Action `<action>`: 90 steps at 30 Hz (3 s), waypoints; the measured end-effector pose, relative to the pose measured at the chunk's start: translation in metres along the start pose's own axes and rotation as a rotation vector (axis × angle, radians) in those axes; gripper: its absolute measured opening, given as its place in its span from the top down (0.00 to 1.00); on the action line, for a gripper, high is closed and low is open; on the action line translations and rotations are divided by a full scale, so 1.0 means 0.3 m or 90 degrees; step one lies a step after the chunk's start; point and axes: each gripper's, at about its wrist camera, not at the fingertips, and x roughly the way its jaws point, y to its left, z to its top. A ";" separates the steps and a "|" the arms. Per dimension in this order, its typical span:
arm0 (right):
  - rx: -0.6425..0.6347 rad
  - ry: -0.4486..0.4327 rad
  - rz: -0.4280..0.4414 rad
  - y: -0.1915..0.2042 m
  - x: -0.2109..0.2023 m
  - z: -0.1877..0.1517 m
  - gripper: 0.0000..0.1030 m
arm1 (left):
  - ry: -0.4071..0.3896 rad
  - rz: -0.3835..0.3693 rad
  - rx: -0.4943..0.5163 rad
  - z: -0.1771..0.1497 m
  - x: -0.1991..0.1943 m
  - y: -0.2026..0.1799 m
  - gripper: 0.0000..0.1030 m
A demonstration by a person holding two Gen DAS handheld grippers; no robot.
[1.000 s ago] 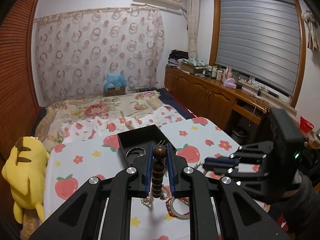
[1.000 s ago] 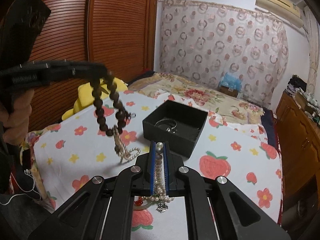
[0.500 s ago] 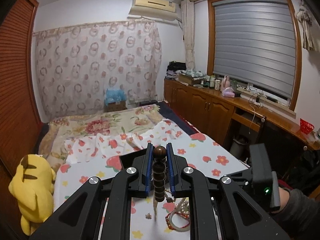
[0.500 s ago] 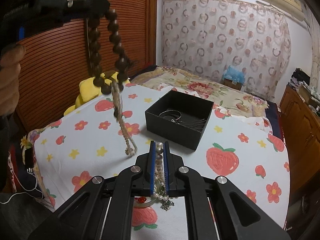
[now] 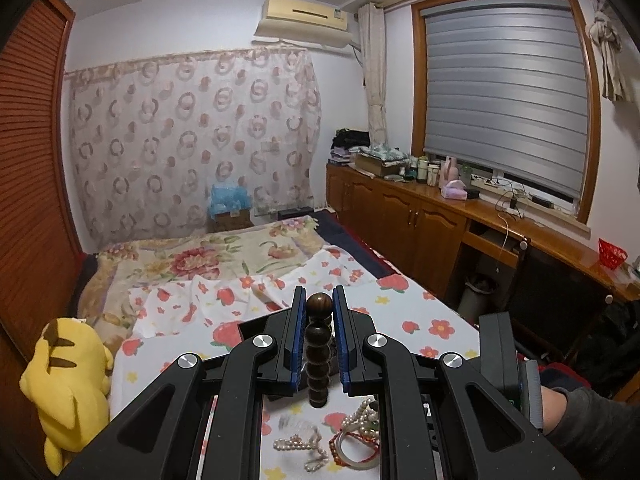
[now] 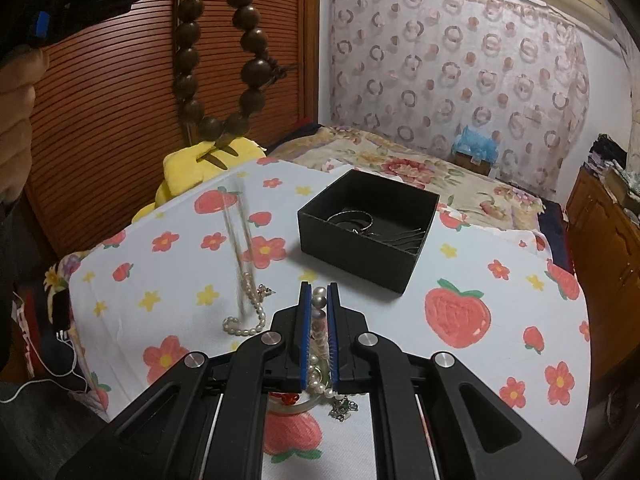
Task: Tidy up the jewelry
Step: 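Lift the pearl necklace with the right tool while the left tool lifts the bead bracelet, then lower both held pieces into the black box and open both tools, then move the right tool over the pale jade bangle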
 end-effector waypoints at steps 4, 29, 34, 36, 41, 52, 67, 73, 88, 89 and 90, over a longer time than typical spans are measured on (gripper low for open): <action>0.003 -0.023 -0.008 -0.016 -0.042 0.032 0.92 | 0.002 0.005 0.000 -0.004 0.004 0.002 0.88; -0.057 -0.180 -0.113 -0.094 -0.276 0.499 0.92 | 0.053 0.031 -0.044 -0.066 0.175 0.131 0.88; -0.058 -0.192 -0.126 -0.111 -0.248 0.561 0.92 | 0.076 0.029 -0.053 -0.085 0.249 0.162 0.88; -0.062 -0.194 -0.136 -0.114 -0.226 0.568 0.92 | 0.087 0.030 -0.057 -0.093 0.279 0.172 0.88; -0.056 -0.155 -0.138 -0.154 -0.109 0.551 0.92 | 0.100 0.032 -0.060 -0.103 0.330 0.186 0.88; 0.007 -0.032 -0.097 -0.231 0.140 0.368 0.91 | 0.110 0.033 -0.040 -0.087 0.430 0.156 0.88; 0.031 -0.025 -0.069 -0.200 0.068 0.171 0.78 | 0.123 0.052 -0.037 -0.164 0.448 0.137 0.58; 0.051 -0.009 -0.026 -0.123 0.062 0.024 0.73 | 0.131 0.074 -0.014 -0.264 0.377 0.121 0.49; 0.031 0.069 0.027 0.027 0.136 -0.136 0.29 | 0.154 0.115 -0.033 -0.485 0.216 0.157 0.24; 0.027 0.074 0.027 0.032 0.139 -0.139 0.28 | 0.158 0.116 -0.042 -0.498 0.208 0.164 0.24; 0.021 0.080 0.026 0.040 0.143 -0.145 0.28 | 0.160 0.115 -0.045 -0.505 0.202 0.169 0.24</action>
